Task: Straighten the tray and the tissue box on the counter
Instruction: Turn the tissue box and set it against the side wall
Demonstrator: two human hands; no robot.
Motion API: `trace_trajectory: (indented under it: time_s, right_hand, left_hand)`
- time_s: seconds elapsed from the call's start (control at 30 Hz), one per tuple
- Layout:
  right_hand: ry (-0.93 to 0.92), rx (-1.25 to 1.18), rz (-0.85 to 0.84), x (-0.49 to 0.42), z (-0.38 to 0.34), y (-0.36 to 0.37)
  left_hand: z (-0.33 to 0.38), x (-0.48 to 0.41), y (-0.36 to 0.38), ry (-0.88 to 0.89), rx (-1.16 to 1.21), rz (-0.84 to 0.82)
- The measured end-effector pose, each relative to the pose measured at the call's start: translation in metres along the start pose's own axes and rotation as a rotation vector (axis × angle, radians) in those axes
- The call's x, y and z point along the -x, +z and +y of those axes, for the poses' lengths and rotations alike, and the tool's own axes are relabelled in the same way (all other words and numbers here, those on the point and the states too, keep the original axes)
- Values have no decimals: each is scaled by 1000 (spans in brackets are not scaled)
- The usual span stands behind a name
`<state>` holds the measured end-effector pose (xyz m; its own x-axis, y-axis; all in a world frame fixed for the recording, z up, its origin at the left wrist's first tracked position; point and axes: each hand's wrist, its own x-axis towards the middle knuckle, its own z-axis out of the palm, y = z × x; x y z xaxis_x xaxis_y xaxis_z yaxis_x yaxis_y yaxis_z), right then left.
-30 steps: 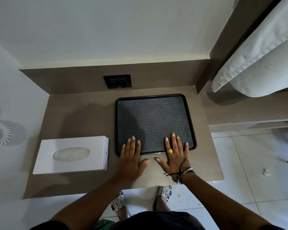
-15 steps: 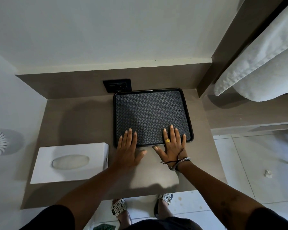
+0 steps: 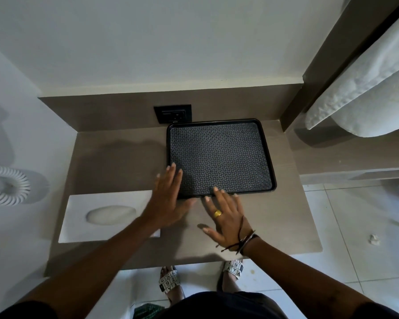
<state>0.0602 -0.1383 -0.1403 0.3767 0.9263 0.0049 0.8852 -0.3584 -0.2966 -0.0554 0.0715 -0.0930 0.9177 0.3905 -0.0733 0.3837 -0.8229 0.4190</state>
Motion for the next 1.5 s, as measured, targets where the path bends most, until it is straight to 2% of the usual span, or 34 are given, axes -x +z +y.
trace_trajectory:
  time_s: [0.13, 0.27, 0.43, 0.6, 0.7, 0.8, 1.0, 1.13, 1.3, 1.5]
  right_hand:
    - [-167, 25, -152, -6, -35, 18]
    - [-161, 86, -292, -19, -59, 28]
    - [-116, 144, -353, -25, -70, 33]
    - [-97, 176, -385, -25, -72, 31]
    - [-91, 179, -394, -25, -74, 29]
    - [-89, 182, -392, -25, -75, 29]
    - [-92, 178, -357, -24, -75, 30]
    - [-107, 185, -343, -27, -73, 30]
    - [-113, 215, -346, -29, -71, 33]
    - [-98, 209, -377, -29, -70, 35]
  left_hand:
    - [-70, 31, -46, 11, -175, -227]
    - [-137, 71, -71, -38, -305, -431]
    - [-168, 83, -77, -35, -338, -486]
    - [-170, 82, -74, -54, -296, -371]
    - [-173, 80, -77, -161, -242, -271]
    - [-171, 71, -81, -360, -211, -152]
    - [-154, 34, -87, -875, -24, 137]
    - [-147, 8, -88, -1108, 95, 216]
    - [-153, -1, -78, -1186, 71, 242]
    - [-161, -6, -73, -1152, 53, 257]
